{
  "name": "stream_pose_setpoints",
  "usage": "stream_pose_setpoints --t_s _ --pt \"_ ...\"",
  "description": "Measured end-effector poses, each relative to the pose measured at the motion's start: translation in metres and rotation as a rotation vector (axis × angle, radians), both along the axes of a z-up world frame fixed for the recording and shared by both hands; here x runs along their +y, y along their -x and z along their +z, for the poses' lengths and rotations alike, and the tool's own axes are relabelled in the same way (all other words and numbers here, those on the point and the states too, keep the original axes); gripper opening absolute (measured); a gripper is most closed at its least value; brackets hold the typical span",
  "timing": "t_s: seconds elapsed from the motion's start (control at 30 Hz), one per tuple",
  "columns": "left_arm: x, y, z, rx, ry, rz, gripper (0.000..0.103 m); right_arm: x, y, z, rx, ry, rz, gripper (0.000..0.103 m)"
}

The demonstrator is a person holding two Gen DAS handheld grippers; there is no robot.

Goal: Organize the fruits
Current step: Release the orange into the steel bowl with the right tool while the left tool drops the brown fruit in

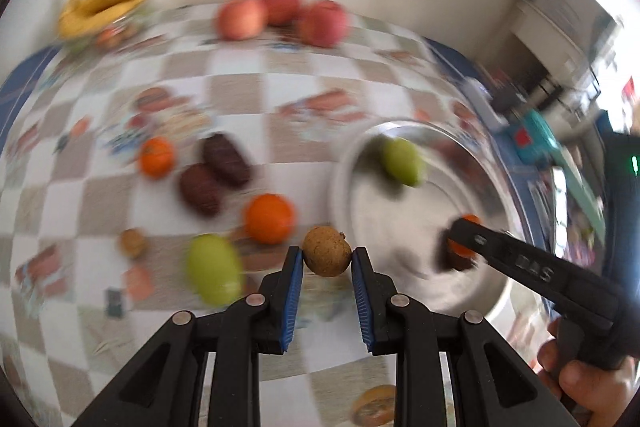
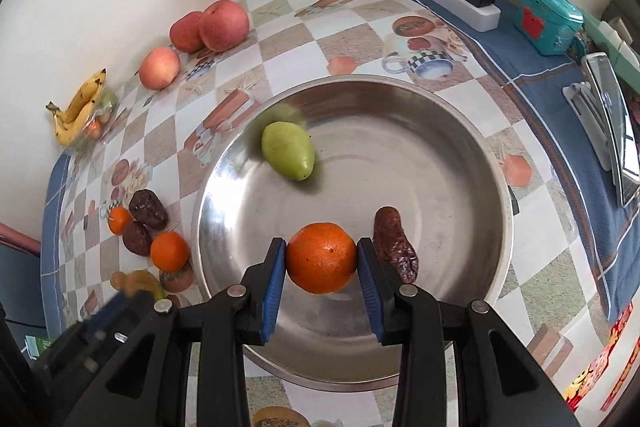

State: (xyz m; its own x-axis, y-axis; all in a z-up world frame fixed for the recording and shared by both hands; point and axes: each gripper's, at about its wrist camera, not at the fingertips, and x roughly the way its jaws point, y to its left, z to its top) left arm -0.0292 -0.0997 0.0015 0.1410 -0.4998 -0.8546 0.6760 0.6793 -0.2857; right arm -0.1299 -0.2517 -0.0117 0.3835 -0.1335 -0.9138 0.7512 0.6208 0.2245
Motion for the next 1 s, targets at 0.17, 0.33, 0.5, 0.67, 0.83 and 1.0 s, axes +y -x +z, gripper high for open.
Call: stream_pose_setpoints --t_s 0.17,0.33,0.5,0.67,0.83,1.0 --pt "-0.029 0.022 -0.006 0.019 0.031 -0.116 0.028 -0.004 0.003 0.000 -0.003 -0.006 -0.010 0.038" --pt "-0.034 0.031 -0.006 -0.005 0.003 -0.148 0.029 -0.003 0.002 -0.003 0.011 -0.015 -0.006 0.038" --pt "-0.025 0.023 -0.008 0.006 -0.005 -0.100 0.033 -0.002 0.000 -0.003 0.014 -0.014 0.000 0.039" --pt "-0.013 0.009 -0.012 -0.015 -0.068 0.004 0.063 0.000 -0.003 -0.003 0.021 -0.009 0.019 0.051" --pt "0.001 -0.004 -0.015 -0.046 -0.123 0.093 0.079 0.003 -0.006 -0.003 0.018 -0.004 0.042 0.060" --pt "0.020 -0.019 -0.011 -0.100 -0.154 0.204 0.103 0.008 -0.010 -0.003 0.019 0.003 0.068 0.070"
